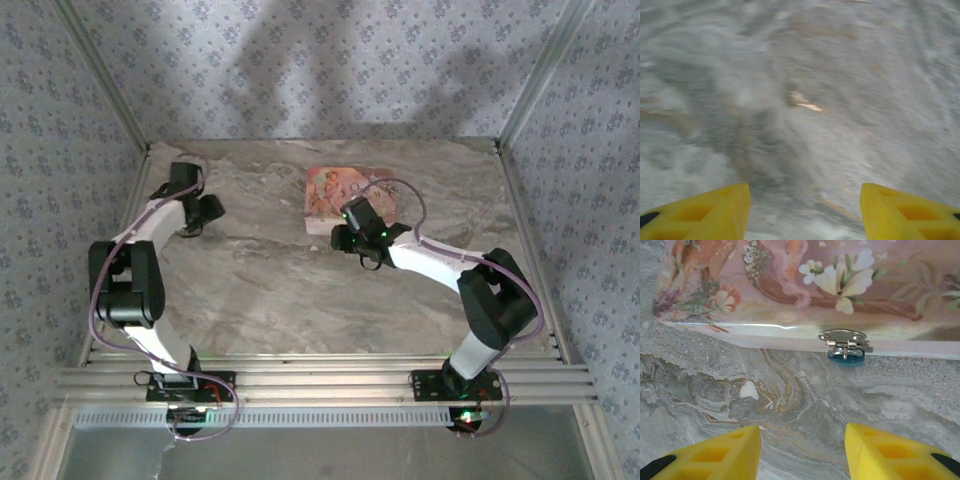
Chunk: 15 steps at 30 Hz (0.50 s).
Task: Unlock the padlock with the key
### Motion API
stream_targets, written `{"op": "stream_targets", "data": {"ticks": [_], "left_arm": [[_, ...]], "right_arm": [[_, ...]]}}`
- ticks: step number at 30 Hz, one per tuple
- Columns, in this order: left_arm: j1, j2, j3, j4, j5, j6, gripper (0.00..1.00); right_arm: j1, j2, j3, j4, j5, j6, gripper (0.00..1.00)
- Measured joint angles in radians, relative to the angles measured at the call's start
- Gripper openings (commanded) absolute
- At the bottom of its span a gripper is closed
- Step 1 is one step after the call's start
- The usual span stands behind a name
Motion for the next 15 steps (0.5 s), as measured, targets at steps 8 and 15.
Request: {"op": "stream_targets", "data": {"ticks": [8,15], "left_arm": [[0.063,0.127,0.049,-0.022,0.001,0.000,0.52],[0.060,0.272,0.198,-0.050,-0.001,0.029,0.49]], "right_arm": [[0.000,0.000,0.001,-0.010,0.003,0.000,0.48],[0.000,0.000,0.003,-0.019,0.003,0.000,0.48]]}}
